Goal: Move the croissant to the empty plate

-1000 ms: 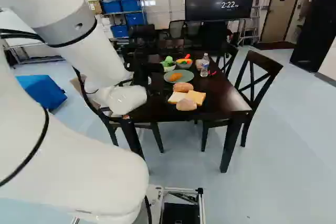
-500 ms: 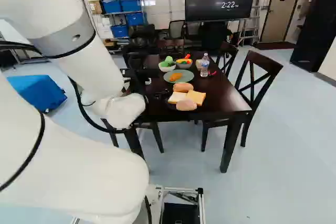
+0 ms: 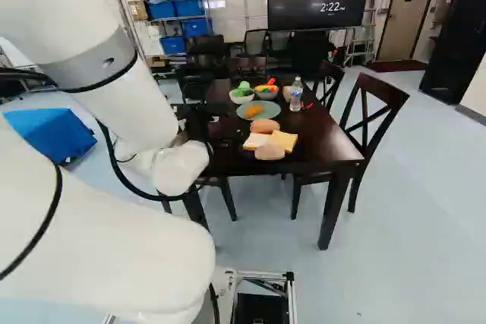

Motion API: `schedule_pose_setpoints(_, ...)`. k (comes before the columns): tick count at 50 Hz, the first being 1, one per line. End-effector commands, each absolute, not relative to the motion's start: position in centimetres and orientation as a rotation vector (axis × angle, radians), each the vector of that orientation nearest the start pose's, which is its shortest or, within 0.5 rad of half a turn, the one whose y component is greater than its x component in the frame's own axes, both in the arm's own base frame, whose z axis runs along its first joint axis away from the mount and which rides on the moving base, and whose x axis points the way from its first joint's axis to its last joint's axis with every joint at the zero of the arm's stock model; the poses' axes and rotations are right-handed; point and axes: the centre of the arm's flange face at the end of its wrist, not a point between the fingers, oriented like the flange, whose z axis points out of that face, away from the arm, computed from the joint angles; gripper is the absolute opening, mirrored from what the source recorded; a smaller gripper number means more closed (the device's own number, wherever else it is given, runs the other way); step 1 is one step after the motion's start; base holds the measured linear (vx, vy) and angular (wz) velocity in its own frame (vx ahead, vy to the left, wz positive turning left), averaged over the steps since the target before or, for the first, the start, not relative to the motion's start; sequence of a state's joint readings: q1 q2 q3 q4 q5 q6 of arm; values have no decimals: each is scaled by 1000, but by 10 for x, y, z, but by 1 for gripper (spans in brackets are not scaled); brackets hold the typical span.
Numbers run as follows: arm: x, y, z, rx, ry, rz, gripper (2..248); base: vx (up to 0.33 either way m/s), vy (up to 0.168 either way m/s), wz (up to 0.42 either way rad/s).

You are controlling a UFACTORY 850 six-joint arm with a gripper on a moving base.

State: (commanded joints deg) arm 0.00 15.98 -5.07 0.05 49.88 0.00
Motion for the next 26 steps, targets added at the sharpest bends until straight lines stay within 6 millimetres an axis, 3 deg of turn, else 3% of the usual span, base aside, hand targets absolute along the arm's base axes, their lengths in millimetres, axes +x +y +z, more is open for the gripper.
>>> schedule_pose_setpoints(26,270,0,366,-2558,0,-1824,247,0,0,0)
